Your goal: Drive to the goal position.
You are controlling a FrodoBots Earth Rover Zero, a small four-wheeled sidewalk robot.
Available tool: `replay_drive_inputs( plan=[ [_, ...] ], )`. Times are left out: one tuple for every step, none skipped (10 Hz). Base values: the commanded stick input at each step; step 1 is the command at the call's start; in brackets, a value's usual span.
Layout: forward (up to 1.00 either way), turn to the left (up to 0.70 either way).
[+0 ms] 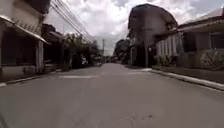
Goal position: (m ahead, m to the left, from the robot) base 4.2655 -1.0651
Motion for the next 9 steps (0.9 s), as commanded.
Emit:
replay_drive_inputs(
  plan=[
    [1.0, -0.02],
    [1.0, 0.0],
    [1.0, 0.0],
    [1.0, 0.0],
    [1.0, 0.0],
    [1.0, 0.0],
    [1.0, 0.0],
    [1.0, 0.0],
    [1.0, 0.0]
  ],
)
